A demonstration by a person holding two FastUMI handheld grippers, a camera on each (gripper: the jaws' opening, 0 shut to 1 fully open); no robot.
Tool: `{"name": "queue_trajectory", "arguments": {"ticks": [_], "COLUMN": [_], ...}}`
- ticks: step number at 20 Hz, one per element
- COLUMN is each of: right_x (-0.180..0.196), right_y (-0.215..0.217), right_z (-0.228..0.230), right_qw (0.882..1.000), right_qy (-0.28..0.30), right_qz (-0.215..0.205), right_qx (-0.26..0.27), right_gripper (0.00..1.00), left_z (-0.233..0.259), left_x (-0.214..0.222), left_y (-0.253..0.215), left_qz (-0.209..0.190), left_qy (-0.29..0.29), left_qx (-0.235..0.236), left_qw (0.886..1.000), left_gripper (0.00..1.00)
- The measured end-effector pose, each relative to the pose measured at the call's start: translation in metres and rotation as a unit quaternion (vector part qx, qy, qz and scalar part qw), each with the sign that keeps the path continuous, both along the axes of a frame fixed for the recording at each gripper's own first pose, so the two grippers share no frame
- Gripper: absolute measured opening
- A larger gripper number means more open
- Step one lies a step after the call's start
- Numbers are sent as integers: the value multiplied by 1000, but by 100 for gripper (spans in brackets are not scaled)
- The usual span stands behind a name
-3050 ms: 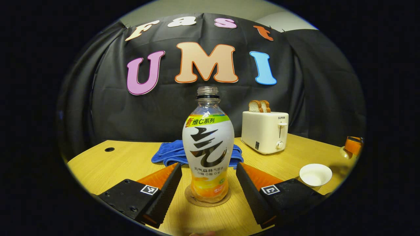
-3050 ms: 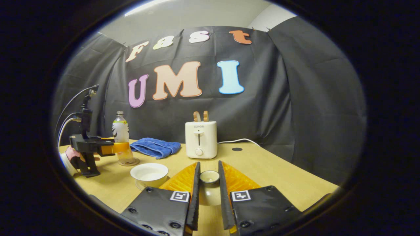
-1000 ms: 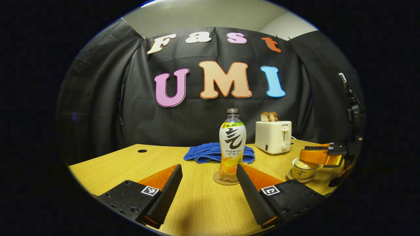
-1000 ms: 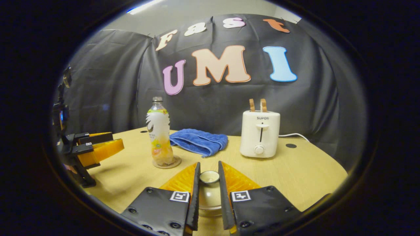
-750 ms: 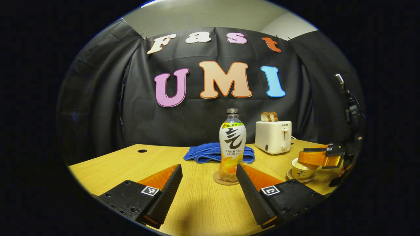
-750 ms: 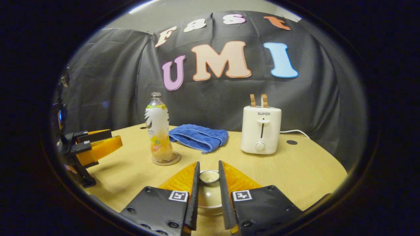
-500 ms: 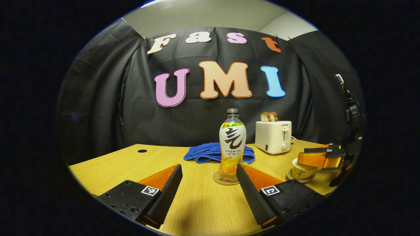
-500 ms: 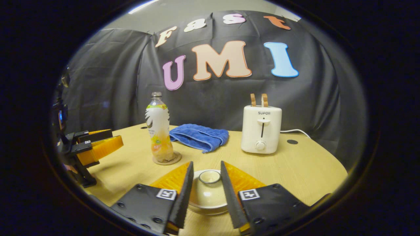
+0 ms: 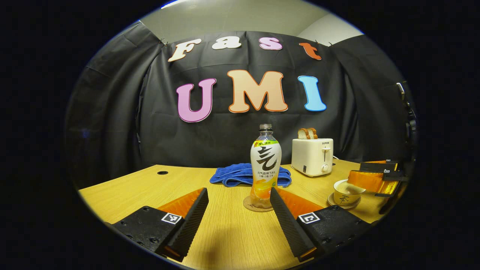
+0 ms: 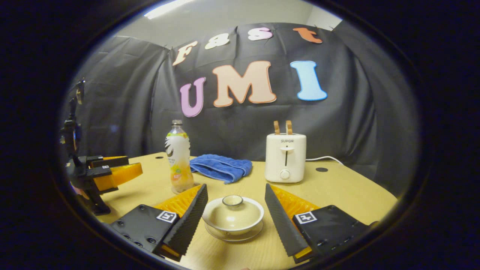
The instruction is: Open the teacup lid with one hand, grasp the water bottle and pour water into the teacup with the other hand; after pouring, place the water bottle on the coaster and then close the teacup lid.
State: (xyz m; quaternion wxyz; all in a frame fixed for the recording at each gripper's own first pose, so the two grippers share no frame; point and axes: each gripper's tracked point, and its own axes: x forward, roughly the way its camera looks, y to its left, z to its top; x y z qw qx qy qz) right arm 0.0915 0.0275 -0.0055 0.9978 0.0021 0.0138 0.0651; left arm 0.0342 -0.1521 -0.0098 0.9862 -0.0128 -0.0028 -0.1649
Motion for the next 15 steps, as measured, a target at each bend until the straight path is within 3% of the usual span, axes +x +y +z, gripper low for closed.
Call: {"name": "queue_trajectory", "arguments": {"ticks": [4, 15], "right_x": [-12, -44], "right_y": [-13, -41], "right_z": [4, 6], "right_qw": [1000, 997], "right_qy": [-14, -17], "right_qz": [-27, -78], "right_qx": [0, -2], "right_gripper": [100, 100], "left_z": [0, -1], "left_x": [-1, -19], "left_y": [3, 25], "left_qz": [4, 43], "left_qy": [0, 0], "left_qx": [0, 1], "left_qw": [1000, 999], "left_gripper": [96, 96]}}
